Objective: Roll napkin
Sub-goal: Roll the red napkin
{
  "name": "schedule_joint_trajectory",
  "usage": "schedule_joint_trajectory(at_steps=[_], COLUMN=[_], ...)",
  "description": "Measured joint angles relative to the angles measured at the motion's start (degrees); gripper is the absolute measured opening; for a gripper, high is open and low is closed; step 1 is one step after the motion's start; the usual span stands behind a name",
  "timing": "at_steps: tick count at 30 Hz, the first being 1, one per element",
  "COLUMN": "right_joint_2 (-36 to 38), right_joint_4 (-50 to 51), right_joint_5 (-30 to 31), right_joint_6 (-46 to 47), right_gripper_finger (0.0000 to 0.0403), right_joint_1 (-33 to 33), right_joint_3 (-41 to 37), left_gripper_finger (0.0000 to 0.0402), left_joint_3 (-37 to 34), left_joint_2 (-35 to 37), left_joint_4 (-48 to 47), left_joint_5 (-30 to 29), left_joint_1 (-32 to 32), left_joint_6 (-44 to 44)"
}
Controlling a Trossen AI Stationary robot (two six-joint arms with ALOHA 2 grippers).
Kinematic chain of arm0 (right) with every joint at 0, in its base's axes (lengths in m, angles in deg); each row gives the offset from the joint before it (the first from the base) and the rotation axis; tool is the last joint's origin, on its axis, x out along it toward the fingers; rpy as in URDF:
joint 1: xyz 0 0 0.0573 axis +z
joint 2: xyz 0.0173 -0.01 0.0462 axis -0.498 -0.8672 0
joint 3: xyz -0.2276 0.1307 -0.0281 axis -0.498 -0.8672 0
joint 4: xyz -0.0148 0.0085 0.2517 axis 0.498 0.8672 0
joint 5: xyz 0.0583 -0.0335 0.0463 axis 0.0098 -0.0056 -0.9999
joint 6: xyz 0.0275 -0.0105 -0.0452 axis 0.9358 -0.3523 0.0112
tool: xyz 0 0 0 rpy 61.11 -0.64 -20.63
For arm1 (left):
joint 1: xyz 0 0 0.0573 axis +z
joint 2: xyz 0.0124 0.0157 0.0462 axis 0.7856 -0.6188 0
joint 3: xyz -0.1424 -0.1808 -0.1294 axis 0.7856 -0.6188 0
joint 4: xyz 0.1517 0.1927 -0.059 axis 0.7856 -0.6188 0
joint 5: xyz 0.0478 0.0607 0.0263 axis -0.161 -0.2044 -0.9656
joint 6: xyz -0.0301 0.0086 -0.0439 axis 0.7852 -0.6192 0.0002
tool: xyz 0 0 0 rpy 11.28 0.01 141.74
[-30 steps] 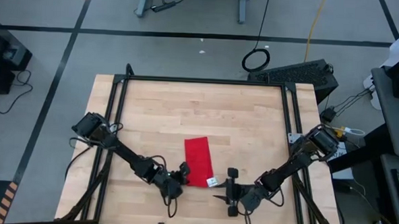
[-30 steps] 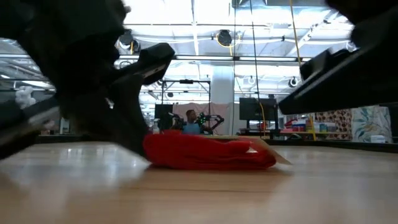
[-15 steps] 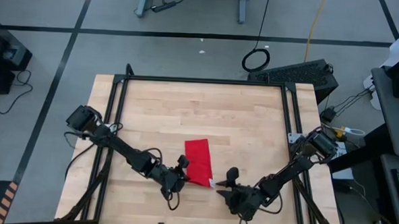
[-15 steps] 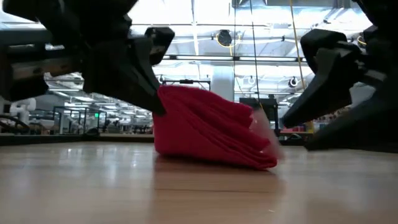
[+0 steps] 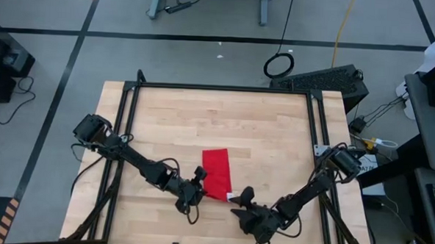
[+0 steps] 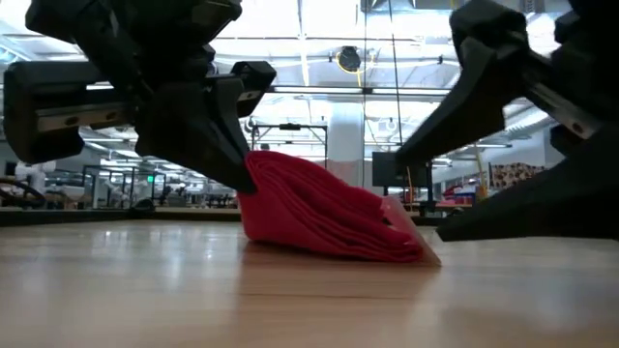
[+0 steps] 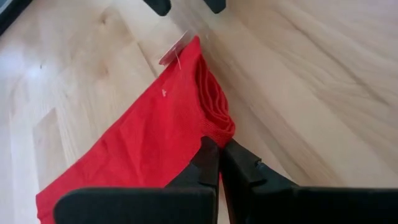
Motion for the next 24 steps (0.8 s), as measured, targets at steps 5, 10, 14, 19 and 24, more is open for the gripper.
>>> schedule_joint_trajectory(at_steps=[5, 10, 14, 19, 24], right_joint_2=[0.0, -0.2, -0.2, -0.2, -0.1], right_joint_4=[2.8, 3.5, 3.2, 3.3, 5.1], right_joint_5=[-1.0, -6.4, -10.4, -11.7, -12.7], right_joint_6=[-3.0, -5.5, -6.3, -6.1, -5.0], right_gripper_finger=[0.0253, 0.0253, 0.0248, 0.023, 0.022], right_joint_1=[-2.7, -5.4, -6.4, -6.6, -6.8], right_joint_3=[0.3, 0.2, 0.2, 0.1, 0.2], left_gripper_finger=[0.0008, 0.0008, 0.0008, 0.0008, 0.0008], left_joint_3=[0.0, 0.0, 0.0, 0.0, 0.0], left_joint_2=[0.0, 0.0, 0.0, 0.0, 0.0], left_joint_4=[0.2, 0.2, 0.1, -0.1, -0.2], left_joint_5=[0.0, 0.0, 0.0, 0.1, 1.6], left_joint_1=[0.1, 0.1, 0.1, 0.2, 0.7], left_joint_6=[0.0, 0.0, 0.0, -0.1, -0.1])
